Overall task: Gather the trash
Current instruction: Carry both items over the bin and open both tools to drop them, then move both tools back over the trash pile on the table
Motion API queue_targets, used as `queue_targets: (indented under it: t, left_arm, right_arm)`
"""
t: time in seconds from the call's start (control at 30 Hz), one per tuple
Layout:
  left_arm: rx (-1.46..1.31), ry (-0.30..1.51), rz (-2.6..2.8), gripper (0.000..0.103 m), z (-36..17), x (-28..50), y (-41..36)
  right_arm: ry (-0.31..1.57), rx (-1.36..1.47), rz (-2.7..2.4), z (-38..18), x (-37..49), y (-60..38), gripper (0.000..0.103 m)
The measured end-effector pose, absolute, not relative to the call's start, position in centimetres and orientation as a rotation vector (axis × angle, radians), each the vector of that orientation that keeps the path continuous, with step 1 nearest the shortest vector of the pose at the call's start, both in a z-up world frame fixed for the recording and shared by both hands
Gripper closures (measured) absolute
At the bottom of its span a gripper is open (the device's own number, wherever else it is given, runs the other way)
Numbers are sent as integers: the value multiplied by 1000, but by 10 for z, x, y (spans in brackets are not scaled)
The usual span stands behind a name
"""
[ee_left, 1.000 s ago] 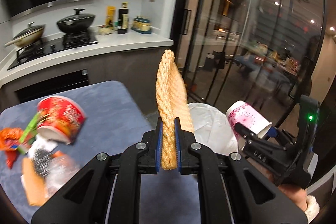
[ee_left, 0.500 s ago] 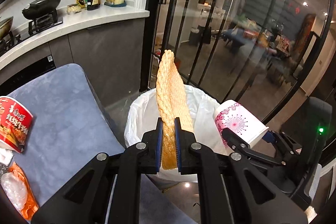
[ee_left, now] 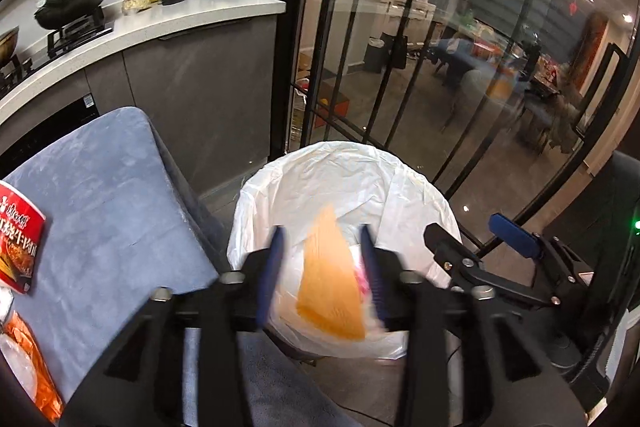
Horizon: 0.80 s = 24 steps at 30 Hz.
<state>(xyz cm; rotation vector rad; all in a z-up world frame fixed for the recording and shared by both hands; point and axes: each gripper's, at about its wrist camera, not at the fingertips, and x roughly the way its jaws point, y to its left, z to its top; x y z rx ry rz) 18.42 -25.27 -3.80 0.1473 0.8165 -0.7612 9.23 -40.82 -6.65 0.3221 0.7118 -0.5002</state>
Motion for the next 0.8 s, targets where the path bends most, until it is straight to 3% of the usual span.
queue_targets:
  t: [0.5, 0.6, 0.8]
  left_arm:
    - [120, 785, -709, 55, -22, 184, -218]
    - [117, 766, -678, 44, -15, 181, -201]
    - [79, 735, -607, 42, 0, 176, -153]
  right_arm:
    - [638, 294, -484, -41, 77, -379, 23]
    - [613, 289, -463, -29, 74, -366, 22]
    - [580, 259, -399, -10, 71, -331, 22]
